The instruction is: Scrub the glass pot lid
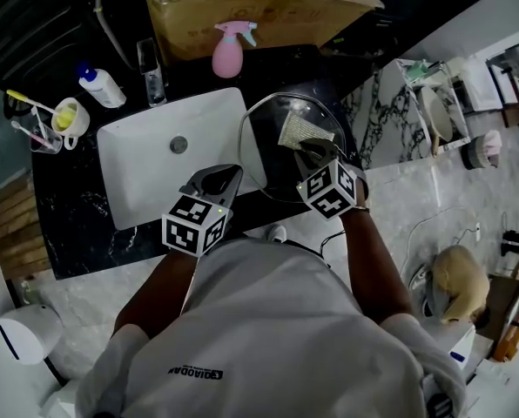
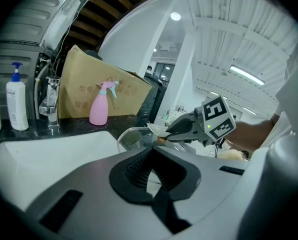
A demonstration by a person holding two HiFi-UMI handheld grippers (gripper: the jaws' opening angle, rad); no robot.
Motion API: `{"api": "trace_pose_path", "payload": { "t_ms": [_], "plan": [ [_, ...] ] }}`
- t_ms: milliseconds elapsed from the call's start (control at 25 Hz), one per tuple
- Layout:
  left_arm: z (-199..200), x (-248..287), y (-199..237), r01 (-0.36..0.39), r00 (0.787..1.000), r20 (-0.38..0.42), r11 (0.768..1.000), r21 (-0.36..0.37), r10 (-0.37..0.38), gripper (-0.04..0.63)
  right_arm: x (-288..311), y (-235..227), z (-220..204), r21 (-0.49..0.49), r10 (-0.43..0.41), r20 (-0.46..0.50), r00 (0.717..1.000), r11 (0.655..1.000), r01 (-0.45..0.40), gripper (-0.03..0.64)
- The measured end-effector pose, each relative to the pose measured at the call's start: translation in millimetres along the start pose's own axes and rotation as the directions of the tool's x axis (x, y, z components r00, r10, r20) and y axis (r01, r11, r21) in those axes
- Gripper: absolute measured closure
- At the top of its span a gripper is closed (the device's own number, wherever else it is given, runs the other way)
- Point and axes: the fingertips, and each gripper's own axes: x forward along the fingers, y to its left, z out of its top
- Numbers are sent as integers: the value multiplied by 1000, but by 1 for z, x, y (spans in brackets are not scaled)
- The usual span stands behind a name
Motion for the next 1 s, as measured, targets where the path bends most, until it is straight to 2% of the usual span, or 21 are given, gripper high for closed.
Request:
{"api": "trace_pose_path", "payload": {
  "t_ms": [440,800,1000],
  "plan": [
    [-1,2,-8,17,1000,-17,1000,17,-17,583,-7,25,6,-39,58,9,998,998,-57,535],
    [2,3,-4,10,1000,-16,1000,12,-10,583,-16,48,10,-22,174,18,985,985,-174,535],
    [3,3,0,5,1000,-17,1000,8,-5,583,-25,61,20,2,264,46,963,964,-264,535]
  ]
}}
